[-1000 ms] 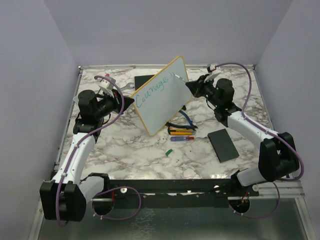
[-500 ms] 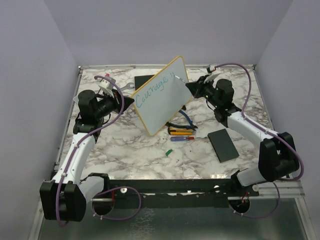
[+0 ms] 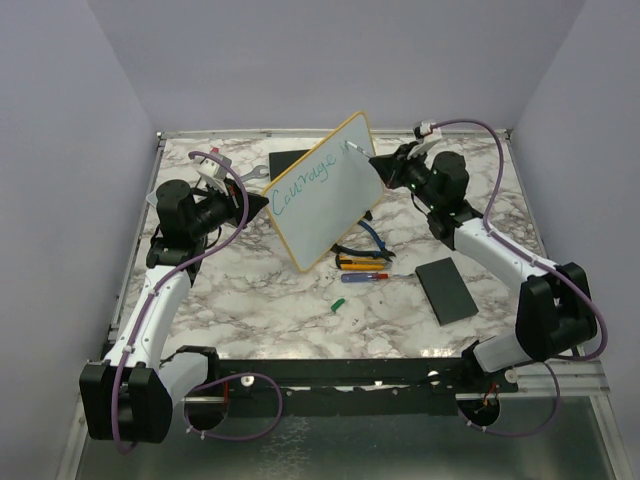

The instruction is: Write a sentence on the whiteboard

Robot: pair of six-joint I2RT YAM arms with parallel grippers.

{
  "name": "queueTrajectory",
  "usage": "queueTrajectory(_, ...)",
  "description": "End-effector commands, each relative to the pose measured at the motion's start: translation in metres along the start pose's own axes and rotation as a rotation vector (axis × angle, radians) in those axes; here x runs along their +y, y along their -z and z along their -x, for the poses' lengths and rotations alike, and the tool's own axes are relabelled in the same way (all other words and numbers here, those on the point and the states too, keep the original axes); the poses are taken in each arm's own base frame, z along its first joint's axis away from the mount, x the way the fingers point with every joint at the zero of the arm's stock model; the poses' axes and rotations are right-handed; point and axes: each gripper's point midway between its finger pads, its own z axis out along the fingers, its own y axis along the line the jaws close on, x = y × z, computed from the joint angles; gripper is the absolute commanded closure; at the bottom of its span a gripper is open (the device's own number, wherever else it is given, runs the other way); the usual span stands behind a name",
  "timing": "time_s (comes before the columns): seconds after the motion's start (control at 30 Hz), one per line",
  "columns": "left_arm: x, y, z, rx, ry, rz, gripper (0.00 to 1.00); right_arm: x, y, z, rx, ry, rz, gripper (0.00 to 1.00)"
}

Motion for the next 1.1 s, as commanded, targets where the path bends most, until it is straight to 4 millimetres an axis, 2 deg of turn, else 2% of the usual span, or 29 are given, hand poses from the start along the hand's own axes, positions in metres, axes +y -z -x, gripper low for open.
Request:
queueTrajectory(0.0,-0.004,0.003,0.006,-0.029,-0.046,-0.014,1.0,-0.005,-0.009,0.006,-0.017,0.007,-0.021,0.99)
queueTrajectory(0.23,-0.004,0.003,0.006,-0.028,-0.043,-0.012,1.0,-0.015,-0.011,0.003,-0.014,0.006,-0.067,0.99)
queueTrajectory(0.53,-0.004,0.003,0.006,-0.028,-0.045,-0.013,1.0,-0.017,-0.014,0.001,-0.013,0.004,-0.075,0.99)
queueTrajectory(1.07,-0.004,0.003,0.007,-0.032,-0.046,-0.012,1.0,-0.019,-0.001,-0.037,0.072,-0.029,-0.075,0.99)
